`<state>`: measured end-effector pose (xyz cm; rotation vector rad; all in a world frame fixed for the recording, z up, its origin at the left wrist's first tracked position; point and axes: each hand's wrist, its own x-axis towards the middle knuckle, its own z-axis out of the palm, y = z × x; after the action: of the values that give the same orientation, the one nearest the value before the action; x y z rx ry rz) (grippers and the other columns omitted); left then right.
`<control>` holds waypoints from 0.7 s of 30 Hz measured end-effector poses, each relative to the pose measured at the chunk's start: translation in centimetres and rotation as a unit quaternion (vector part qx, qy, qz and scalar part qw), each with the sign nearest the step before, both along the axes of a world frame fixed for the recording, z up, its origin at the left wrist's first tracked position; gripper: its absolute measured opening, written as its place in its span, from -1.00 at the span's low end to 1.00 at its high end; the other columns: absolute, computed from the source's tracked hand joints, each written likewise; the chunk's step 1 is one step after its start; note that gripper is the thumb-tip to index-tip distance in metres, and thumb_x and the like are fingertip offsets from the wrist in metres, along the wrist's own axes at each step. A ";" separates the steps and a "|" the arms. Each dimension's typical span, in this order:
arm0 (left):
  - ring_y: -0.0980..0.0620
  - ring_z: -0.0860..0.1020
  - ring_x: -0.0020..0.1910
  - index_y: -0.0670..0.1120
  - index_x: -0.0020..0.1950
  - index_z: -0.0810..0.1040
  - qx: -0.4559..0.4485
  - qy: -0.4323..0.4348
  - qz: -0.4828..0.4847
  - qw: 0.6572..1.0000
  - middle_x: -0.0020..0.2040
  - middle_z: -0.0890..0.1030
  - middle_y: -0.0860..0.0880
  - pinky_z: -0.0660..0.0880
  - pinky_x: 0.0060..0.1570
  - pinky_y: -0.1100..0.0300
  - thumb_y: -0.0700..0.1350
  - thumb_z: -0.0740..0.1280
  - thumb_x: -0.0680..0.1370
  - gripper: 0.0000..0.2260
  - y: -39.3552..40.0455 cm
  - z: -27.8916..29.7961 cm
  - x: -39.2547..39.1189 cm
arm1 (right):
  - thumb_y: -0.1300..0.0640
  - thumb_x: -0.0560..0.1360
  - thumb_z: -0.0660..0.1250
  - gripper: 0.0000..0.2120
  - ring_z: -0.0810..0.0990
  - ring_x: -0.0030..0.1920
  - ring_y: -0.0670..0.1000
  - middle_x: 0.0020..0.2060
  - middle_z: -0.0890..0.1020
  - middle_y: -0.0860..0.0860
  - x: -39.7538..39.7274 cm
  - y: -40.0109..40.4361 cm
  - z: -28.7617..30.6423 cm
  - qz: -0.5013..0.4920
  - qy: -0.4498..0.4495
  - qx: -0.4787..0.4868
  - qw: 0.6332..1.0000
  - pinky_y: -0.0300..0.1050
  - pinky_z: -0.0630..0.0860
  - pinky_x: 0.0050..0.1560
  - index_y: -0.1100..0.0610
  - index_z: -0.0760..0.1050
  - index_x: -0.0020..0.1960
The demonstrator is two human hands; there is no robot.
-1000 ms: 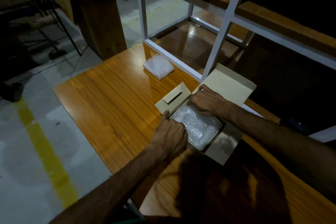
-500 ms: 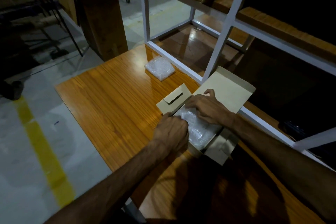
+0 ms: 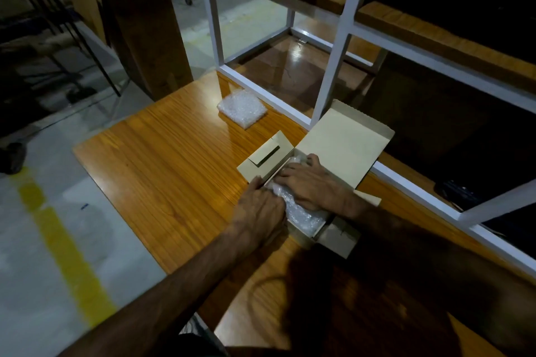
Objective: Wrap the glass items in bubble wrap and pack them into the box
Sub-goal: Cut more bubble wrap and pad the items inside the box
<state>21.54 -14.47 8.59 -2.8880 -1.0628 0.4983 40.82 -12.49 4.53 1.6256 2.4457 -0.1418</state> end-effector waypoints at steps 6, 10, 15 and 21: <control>-0.03 0.60 -0.13 0.00 -0.13 0.49 0.002 -0.034 -0.001 0.999 -0.14 0.61 -0.01 0.30 0.43 -0.08 0.14 0.10 0.73 -0.64 -0.6 -0.1 -0.3 | 0.05 0.54 0.39 -0.52 0.47 0.42 0.06 0.45 0.51 0.05 2.8 0.3 2.2 -0.047 -0.018 0.068 0.996 0.20 0.03 0.52 0.06 0.50 0.45; -0.03 0.51 -0.17 0.00 -0.23 0.29 -0.034 -0.038 -0.012 0.999 -0.15 0.48 -0.02 0.41 0.29 -0.02 0.14 0.10 0.75 -0.60 -0.1 0.1 0.7 | 0.02 0.57 0.34 -0.55 0.45 0.42 0.06 0.43 0.50 0.05 2.6 0.7 2.4 -0.045 -0.062 0.032 0.997 0.17 0.06 0.48 0.06 0.48 0.44; 0.02 0.41 -0.36 0.01 -0.22 0.45 -0.015 -0.024 -0.027 0.999 -0.30 0.47 0.01 0.47 0.22 -0.04 0.10 0.18 0.70 -0.67 1.2 -0.9 1.0 | -0.02 0.61 0.25 -0.59 0.45 0.40 0.07 0.41 0.51 0.05 1.7 1.4 1.8 -0.030 -0.100 0.006 0.995 0.17 0.01 0.46 0.04 0.45 0.43; -0.06 0.50 -0.25 -0.01 -0.25 0.52 0.036 -0.014 -0.018 0.999 -0.38 0.42 0.03 0.22 0.32 -0.17 0.11 0.16 0.67 -0.63 0.3 -0.9 0.9 | 0.05 0.65 0.23 -0.74 0.45 0.41 0.09 0.30 0.59 0.06 -0.7 2.0 2.6 -0.026 -0.181 0.006 0.983 0.33 0.04 0.55 0.05 0.53 0.30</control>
<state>22.44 -14.16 7.74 -2.8539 -1.0096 0.4104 40.08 -10.50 7.08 1.5599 2.1341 0.1501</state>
